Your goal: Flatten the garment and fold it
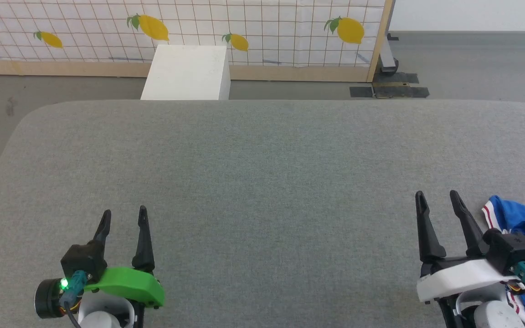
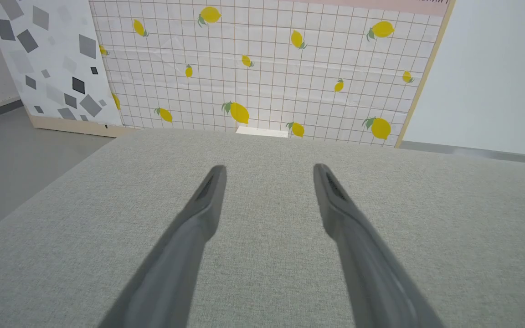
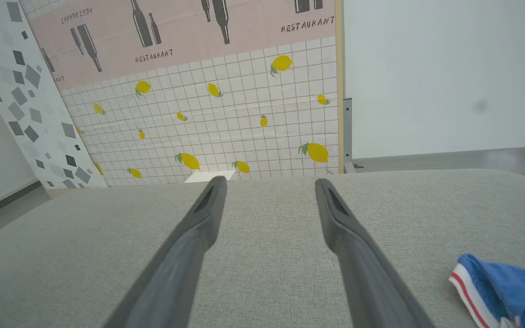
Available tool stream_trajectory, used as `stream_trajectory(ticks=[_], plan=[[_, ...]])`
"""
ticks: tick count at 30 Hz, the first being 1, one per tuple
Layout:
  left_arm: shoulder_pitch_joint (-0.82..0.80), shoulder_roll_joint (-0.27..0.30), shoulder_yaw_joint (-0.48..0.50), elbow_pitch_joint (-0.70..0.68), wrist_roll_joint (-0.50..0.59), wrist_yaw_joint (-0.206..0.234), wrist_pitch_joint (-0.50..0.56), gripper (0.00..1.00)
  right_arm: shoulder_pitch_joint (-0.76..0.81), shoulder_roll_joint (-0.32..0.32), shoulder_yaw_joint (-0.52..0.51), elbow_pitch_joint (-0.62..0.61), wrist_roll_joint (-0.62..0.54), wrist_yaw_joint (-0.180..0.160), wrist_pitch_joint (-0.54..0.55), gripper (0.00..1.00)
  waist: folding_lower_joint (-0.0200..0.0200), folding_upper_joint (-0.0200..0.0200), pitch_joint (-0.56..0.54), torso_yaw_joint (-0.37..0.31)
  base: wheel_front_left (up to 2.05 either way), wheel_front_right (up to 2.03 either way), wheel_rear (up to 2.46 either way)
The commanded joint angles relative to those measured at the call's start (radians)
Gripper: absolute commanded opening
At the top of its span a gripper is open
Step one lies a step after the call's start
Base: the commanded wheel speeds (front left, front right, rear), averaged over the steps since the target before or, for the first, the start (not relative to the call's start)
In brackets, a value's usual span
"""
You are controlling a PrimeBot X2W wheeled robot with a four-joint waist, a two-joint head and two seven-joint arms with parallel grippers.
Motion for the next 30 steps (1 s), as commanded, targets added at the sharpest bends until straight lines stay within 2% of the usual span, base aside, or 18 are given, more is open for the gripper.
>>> stream_trajectory(ticks=[1,30], plan=[[0.0,-0.001,0.0,0.002,0.003,-0.004,0.0,0.0,0.0,0.0,0.0,0.003,0.0,0.0,0.0,0.0,0.0,0.0,0.0,0.0,0.0,0.0,0.0],[0.014,-0.016,0.005,-0.043,0.046,-0.007,0.05,0.0,0.011,0.0,0.005,-0.032,-0.038,0.0,0.05,0.0,0.0,0.0,-0.003,0.003,0.0,0.0,0.0]])
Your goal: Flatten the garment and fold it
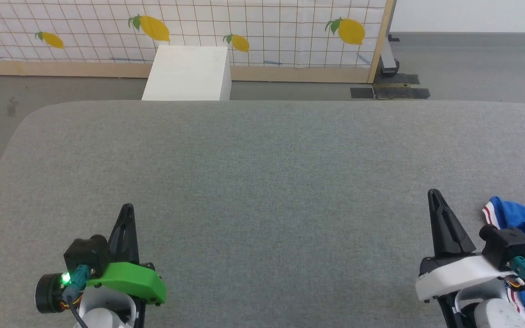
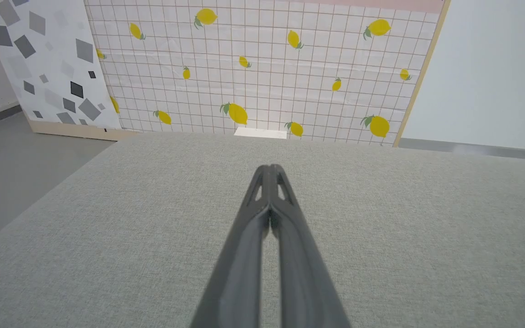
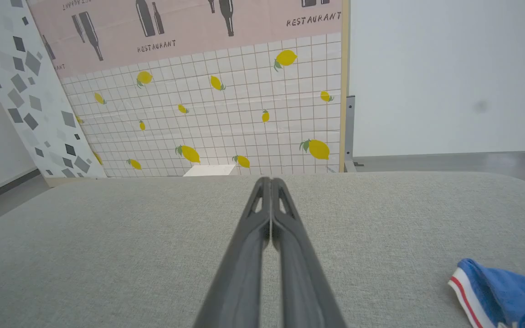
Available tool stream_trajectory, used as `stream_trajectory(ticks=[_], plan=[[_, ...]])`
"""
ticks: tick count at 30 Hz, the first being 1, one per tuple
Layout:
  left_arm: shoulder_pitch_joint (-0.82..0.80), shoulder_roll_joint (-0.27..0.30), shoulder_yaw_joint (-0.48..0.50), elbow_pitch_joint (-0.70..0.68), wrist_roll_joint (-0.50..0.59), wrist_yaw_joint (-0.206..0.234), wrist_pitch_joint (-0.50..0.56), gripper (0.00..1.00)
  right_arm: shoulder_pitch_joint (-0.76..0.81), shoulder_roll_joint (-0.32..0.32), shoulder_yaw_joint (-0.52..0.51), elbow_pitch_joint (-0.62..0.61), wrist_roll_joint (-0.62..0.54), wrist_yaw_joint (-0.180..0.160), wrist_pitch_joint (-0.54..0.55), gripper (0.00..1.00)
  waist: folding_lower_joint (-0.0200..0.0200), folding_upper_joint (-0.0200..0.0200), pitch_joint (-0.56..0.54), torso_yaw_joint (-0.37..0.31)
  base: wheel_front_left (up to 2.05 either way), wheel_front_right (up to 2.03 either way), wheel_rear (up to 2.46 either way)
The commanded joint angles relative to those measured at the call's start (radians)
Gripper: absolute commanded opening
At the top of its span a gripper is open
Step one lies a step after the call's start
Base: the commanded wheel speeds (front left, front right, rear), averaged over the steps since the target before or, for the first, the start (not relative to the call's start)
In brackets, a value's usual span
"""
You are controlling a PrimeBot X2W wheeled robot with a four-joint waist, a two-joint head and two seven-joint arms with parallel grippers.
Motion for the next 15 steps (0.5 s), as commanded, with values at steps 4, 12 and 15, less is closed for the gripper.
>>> stream_trajectory(ticks=[4,12,15], plan=[[0.015,-0.01,0.003,-0.013,0.022,-0.004,0.012,0.0,0.012,0.0,0.003,-0.013,-0.016,0.0,0.012,0.0,0.0001,0.0,-0.001,0.0,0.0,0.0,0.0],[0.02,-0.015,0.004,-0.027,0.036,-0.005,0.028,0.0,0.016,0.0,0.005,-0.025,-0.029,0.0,0.028,0.0,0.0001,0.0,-0.002,0.001,0.0,0.0,0.0],[0.022,-0.017,0.005,-0.033,0.041,-0.005,0.035,0.0,0.017,0.0,0.005,-0.029,-0.034,0.0,0.034,0.0,0.0001,0.0,-0.002,0.002,0.0,0.0,0.0]])
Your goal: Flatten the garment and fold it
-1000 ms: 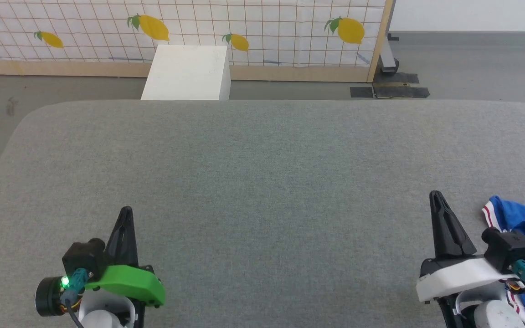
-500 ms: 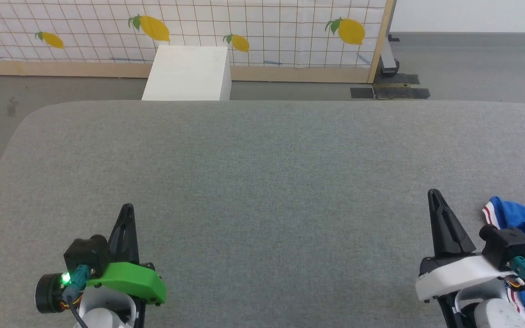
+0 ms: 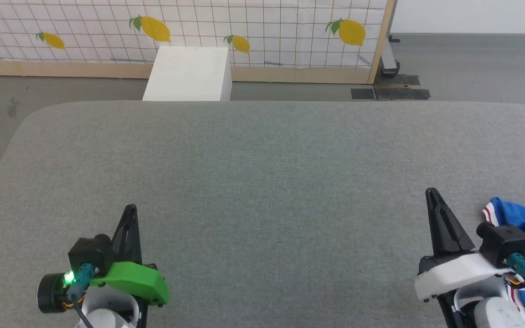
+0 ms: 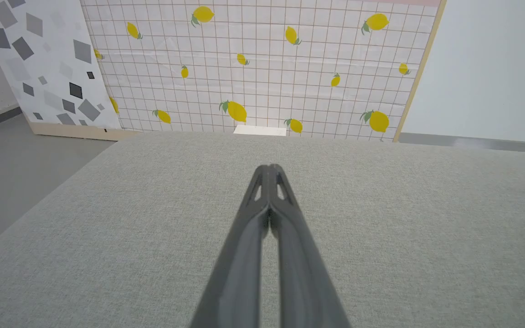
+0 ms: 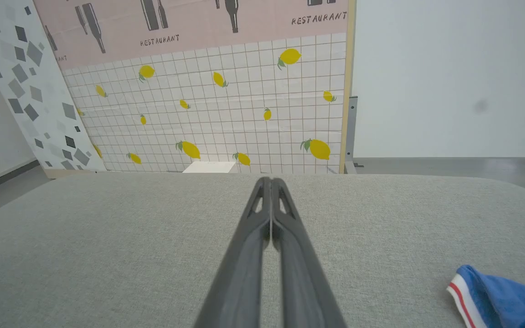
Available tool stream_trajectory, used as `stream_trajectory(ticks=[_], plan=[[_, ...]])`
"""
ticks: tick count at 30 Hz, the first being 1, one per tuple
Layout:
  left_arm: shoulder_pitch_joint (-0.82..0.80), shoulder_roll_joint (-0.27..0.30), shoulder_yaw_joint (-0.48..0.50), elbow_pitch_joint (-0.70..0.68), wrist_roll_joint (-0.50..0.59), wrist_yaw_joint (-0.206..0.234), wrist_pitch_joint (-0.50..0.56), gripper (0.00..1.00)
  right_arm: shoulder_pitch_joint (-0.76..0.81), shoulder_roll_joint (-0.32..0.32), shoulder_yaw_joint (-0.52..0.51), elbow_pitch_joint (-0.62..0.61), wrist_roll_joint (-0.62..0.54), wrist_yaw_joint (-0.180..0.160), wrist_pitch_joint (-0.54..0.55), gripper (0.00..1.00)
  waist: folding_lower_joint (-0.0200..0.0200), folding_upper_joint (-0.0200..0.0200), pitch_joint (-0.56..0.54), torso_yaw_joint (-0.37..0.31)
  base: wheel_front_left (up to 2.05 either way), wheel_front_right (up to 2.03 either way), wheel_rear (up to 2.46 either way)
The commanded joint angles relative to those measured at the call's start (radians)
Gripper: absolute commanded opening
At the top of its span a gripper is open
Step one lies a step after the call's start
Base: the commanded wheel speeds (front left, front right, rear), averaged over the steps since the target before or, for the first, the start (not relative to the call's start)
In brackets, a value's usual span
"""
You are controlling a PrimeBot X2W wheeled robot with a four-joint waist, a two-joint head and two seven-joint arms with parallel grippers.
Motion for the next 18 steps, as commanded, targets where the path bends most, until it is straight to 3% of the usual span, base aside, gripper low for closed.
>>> stream_trajectory(ticks=[1,18], plan=[[0.014,-0.007,0.001,-0.012,0.015,-0.006,0.009,0.0,0.018,0.0,0.002,-0.012,-0.014,-0.001,0.01,0.0,0.0,0.0,0.0,0.0,0.0,0.0,0.0],[0.024,-0.018,0.005,-0.045,0.045,-0.008,0.045,0.0,0.026,0.0,0.006,-0.038,-0.042,-0.001,0.046,0.0,0.0,0.0,-0.003,0.002,0.0,0.0,0.0]])
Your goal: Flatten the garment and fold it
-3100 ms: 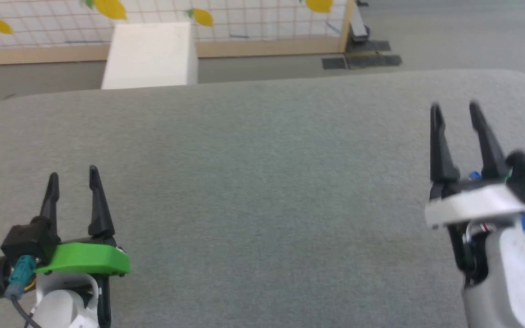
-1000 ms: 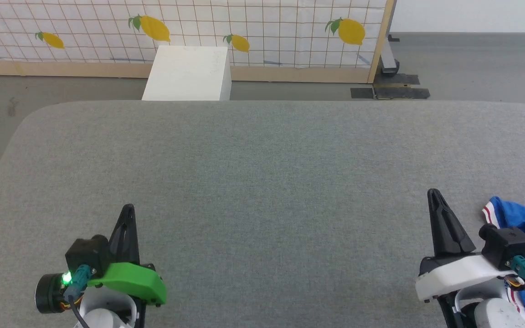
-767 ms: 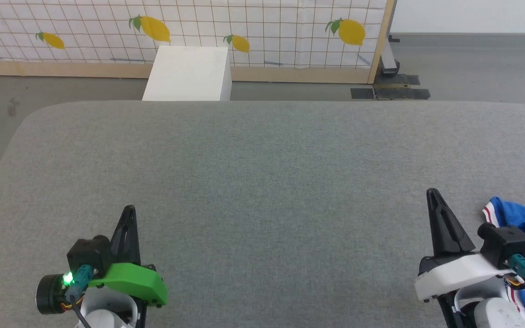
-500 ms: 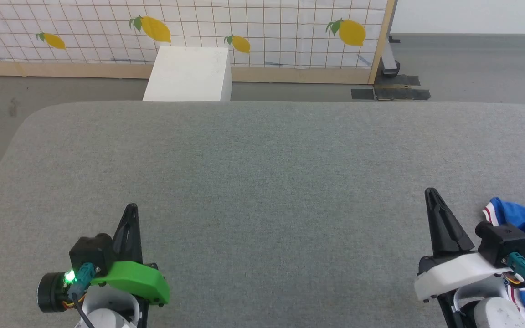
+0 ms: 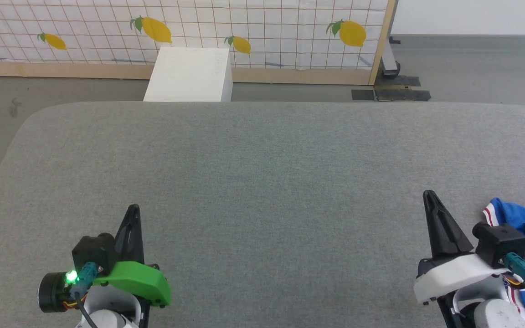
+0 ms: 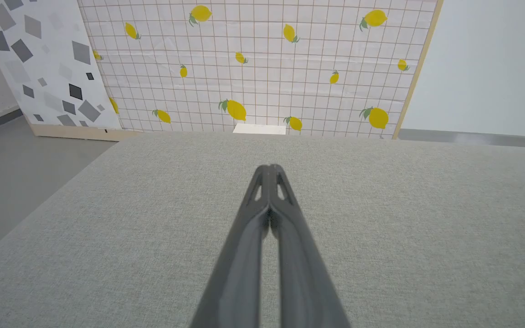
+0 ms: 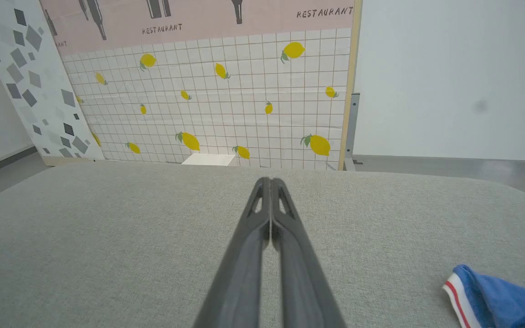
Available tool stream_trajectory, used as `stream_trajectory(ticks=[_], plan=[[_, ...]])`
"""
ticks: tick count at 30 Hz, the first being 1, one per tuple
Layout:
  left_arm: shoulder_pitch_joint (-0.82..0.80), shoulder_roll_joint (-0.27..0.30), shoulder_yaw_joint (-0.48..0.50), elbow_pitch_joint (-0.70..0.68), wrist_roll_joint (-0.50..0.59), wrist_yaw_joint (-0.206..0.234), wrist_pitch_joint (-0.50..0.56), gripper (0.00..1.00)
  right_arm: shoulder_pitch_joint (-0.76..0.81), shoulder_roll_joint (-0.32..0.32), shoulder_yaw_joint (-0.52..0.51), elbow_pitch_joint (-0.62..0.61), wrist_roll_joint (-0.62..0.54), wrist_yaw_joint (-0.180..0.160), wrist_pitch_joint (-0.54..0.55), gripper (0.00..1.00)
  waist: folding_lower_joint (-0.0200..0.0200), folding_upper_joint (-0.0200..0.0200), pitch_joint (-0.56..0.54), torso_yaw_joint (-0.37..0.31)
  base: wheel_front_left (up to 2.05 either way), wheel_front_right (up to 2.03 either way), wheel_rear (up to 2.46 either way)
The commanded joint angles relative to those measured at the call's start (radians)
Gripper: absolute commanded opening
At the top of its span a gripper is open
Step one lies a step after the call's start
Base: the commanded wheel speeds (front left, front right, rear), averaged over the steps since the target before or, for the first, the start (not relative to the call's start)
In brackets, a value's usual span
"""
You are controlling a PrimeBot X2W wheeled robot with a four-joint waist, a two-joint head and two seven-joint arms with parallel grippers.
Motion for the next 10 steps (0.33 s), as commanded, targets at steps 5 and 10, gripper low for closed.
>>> stream_trajectory(ticks=[5,10], plan=[[0.014,-0.009,0.002,-0.014,0.025,-0.005,0.013,0.0,0.014,0.0,0.002,-0.015,-0.018,-0.001,0.016,0.0,0.0,0.0,-0.001,0.001,0.0,0.0,0.0],[0.016,-0.012,0.003,-0.023,0.034,-0.006,0.024,0.0,0.016,0.0,0.002,-0.023,-0.026,-0.001,0.026,0.0,0.0,0.0,-0.001,0.001,0.0,0.0,0.0]])
